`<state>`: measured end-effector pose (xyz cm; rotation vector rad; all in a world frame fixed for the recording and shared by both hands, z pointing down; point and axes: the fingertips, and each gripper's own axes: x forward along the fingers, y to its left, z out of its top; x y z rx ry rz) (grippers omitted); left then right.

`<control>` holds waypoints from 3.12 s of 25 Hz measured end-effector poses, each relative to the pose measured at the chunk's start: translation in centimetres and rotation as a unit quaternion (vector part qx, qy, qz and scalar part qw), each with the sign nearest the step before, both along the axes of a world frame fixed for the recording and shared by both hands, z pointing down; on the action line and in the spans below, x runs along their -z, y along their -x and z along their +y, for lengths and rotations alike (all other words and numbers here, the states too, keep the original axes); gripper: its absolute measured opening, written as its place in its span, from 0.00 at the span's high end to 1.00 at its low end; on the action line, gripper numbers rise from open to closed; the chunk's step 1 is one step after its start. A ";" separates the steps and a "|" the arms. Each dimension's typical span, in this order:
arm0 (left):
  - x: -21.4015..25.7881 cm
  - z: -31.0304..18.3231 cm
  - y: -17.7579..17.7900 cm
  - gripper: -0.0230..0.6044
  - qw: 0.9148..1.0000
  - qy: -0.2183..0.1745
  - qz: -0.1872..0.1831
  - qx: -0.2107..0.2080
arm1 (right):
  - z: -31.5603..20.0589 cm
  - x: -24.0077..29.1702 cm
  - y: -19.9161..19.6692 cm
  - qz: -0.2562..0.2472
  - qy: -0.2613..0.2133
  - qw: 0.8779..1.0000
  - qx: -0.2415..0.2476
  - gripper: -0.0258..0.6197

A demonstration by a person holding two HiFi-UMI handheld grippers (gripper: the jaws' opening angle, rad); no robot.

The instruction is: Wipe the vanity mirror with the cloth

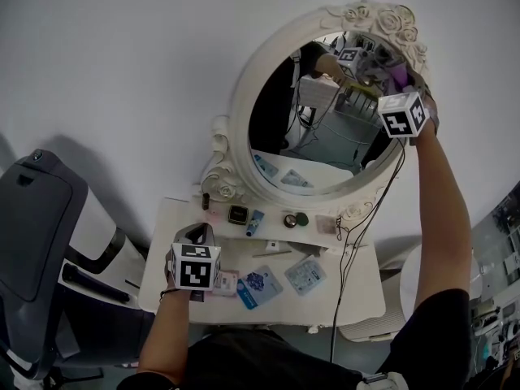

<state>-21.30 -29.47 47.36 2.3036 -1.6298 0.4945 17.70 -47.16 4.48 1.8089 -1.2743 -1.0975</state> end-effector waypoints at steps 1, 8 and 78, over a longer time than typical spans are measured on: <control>-0.1 -0.1 0.1 0.96 1.000 0.000 0.000 0.000 | 0.0 0.0 0.0 -0.003 -0.007 1.000 0.000 0.82; -1.1 0.1 -0.1 0.96 1.000 0.011 -0.012 -0.004 | 0.2 -1.2 0.4 -0.033 -0.031 0.999 0.021 0.83; -2.0 3.0 1.8 0.96 0.997 0.032 -0.059 0.034 | 0.3 -50.4 9.4 -0.143 0.362 0.917 0.085 0.82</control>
